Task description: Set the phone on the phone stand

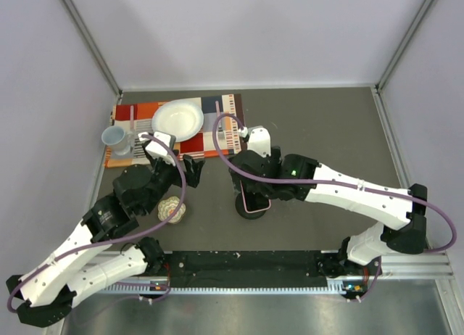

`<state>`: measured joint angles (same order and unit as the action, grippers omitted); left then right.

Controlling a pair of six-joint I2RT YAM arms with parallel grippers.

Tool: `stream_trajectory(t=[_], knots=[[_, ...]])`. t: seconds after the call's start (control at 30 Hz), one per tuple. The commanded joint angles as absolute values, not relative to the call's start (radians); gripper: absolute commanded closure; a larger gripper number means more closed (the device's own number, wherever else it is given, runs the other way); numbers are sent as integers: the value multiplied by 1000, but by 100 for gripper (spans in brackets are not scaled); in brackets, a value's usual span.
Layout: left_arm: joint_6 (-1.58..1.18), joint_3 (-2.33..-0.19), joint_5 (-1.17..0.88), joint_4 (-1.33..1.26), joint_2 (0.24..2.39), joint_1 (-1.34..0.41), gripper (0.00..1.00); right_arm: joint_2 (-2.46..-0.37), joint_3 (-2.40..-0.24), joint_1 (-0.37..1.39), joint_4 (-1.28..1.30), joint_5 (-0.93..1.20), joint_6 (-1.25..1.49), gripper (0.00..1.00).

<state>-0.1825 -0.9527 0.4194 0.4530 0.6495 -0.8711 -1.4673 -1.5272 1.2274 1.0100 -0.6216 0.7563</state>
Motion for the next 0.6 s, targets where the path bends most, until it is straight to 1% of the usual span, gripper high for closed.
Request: stream_trajectory(t=[0.0,0.17,0.27,0.37,0.4,0.47,0.5,0.57], knots=[[-126,-994,456,402,658,-867,16,-1483,-1551,1221,1008,-681,799,13],[-127,-1025,436,405,676,-868,16,-1508,-1552,1221,1020,-689,811,16],[-126,-1049,425,410,686,-867,16,-1520,-1552,1220,1026,-698,813,20],[-112,-1071,417,411,690,-868,16,-1520,-1552,1220,1026,-710,815,35],[-101,-1077,417,413,690,-868,16,-1517,-1551,1220,1025,-725,812,50],[-95,-1092,416,417,690,-868,16,-1505,-1552,1216,1026,-742,804,68],[-89,-1097,414,419,692,-867,16,-1502,-1554,1210,1026,-750,793,79],[-81,-1103,411,417,692,-867,16,-1490,-1554,1174,1025,-739,767,93]])
